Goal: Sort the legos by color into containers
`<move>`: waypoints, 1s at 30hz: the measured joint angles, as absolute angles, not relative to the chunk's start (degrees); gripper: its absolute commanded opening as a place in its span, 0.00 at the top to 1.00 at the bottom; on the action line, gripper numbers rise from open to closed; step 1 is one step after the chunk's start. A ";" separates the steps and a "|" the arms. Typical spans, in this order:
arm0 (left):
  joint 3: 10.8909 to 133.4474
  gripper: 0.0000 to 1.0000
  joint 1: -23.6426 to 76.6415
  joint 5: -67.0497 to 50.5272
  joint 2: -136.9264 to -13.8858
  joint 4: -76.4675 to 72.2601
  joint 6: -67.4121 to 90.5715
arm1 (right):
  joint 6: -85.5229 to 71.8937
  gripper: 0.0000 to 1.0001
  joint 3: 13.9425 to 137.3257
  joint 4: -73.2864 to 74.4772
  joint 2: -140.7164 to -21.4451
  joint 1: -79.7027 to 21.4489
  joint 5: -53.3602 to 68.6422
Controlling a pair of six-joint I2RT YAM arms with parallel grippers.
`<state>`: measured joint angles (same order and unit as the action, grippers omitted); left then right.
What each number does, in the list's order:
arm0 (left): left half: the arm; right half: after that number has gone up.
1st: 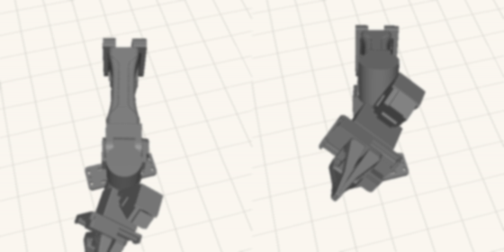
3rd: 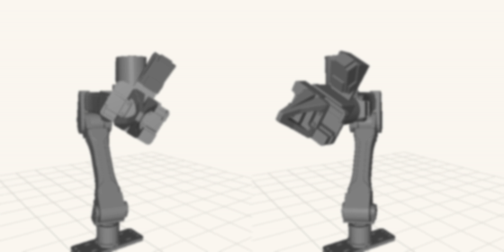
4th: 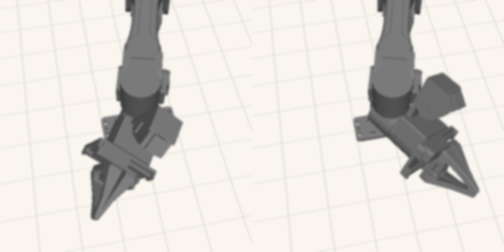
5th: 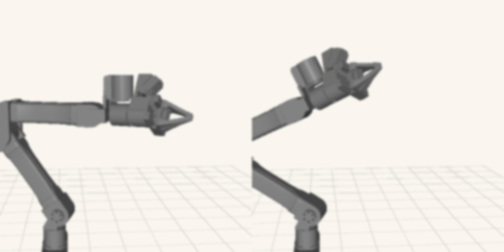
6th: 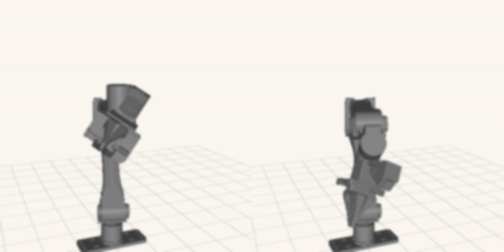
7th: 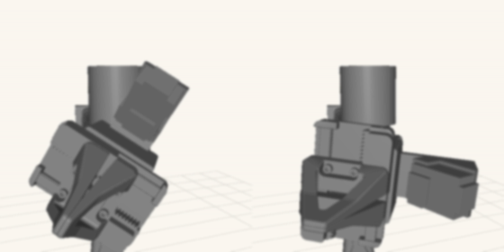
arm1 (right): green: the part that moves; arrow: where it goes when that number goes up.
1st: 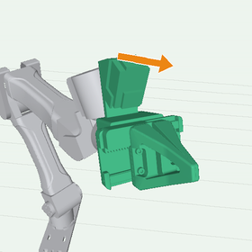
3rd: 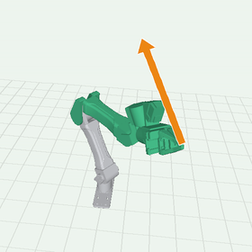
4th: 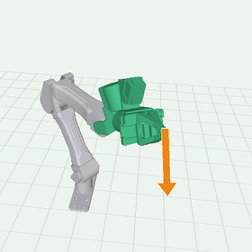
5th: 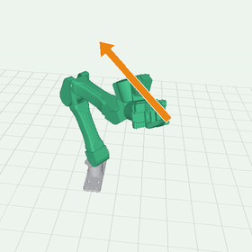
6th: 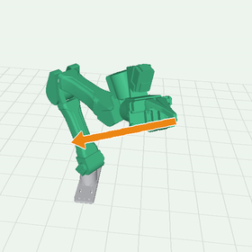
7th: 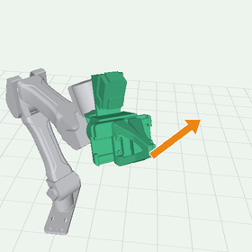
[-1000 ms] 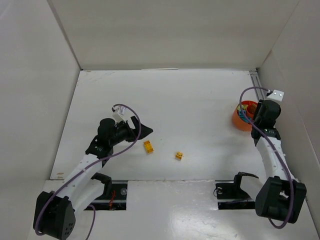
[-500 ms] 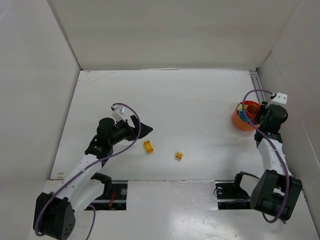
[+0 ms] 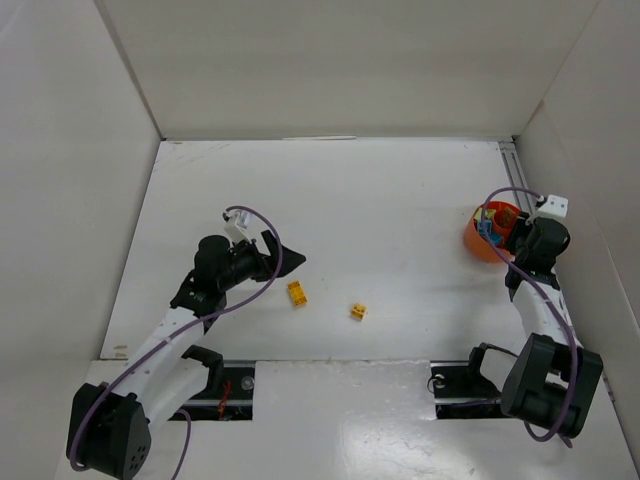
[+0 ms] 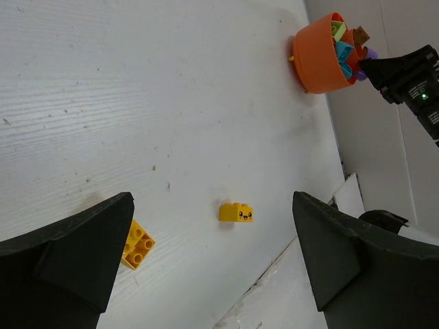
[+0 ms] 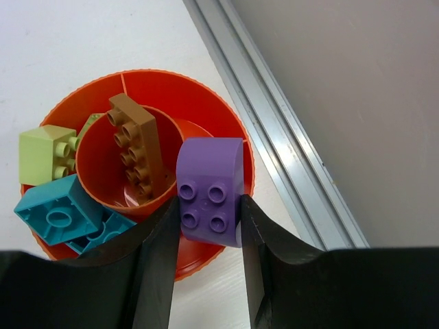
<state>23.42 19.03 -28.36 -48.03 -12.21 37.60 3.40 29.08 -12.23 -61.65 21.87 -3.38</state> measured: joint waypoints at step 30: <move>23.42 0.00 19.03 -28.34 -47.44 -12.21 37.50 | 0.54 0.47 29.08 -14.66 -60.84 22.09 -1.02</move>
<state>23.42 19.03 -28.34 -47.44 -12.21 37.50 0.54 29.08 -14.66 -60.84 22.09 -1.02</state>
